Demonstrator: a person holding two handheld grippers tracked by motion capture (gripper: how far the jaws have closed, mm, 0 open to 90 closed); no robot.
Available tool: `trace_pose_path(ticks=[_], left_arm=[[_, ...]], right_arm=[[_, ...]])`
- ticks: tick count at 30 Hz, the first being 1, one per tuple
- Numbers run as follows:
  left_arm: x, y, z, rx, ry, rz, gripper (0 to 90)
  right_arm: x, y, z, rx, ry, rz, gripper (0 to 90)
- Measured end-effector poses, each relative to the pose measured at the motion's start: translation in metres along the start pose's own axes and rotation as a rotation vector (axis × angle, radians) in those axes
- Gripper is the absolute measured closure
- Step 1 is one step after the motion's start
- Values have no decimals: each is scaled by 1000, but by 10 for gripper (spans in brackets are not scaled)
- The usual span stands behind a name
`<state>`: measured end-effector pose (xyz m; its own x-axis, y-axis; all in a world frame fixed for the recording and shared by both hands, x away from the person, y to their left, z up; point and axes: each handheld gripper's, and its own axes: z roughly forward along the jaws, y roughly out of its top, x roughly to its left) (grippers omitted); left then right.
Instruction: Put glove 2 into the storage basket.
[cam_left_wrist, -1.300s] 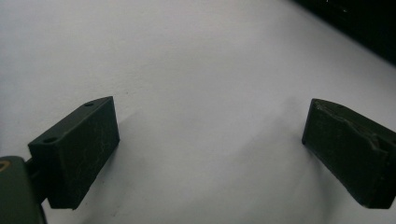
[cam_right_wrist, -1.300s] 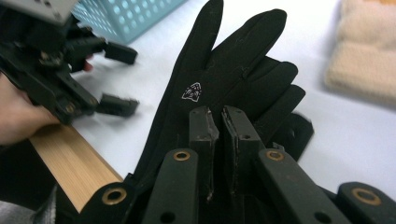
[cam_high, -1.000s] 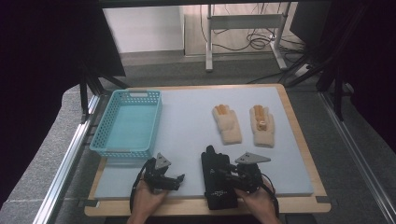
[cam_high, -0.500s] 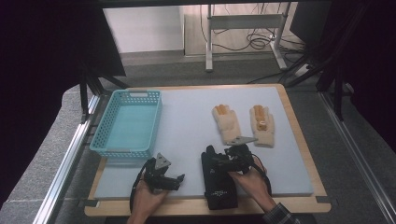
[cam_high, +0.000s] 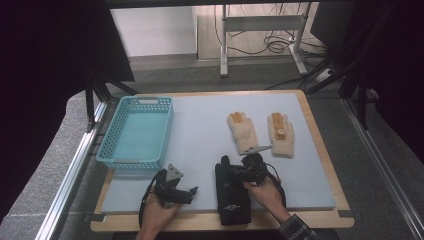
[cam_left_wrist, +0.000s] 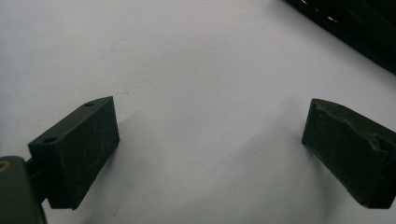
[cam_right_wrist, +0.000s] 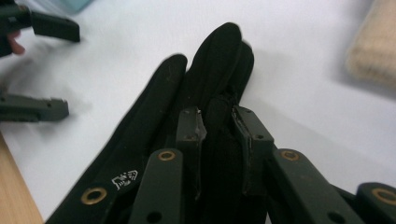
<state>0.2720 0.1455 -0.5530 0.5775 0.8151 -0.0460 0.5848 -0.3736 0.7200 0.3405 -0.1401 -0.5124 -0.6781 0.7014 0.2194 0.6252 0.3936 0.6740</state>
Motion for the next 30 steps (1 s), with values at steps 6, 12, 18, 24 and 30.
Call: trace_pose_path(ticks=[6,12,18,24,30], left_arm=[[0,0,0,-1,0,0,41],[0,0,0,5,0,6,42],[0,0,0,5,-1,5,41],[1,0,0,6,-1,5,43],[1,-1,-4,21,1,10,43]], right_arm=[[1,29,-5,-88,-10,-1,727],[-26,45,21,-64,-43,-18,633],[-37,41,1,-100,-30,-72,442],[-37,17,-30,-70,-27,-151,517],[-26,-22,-39,-23,-7,-203,820]])
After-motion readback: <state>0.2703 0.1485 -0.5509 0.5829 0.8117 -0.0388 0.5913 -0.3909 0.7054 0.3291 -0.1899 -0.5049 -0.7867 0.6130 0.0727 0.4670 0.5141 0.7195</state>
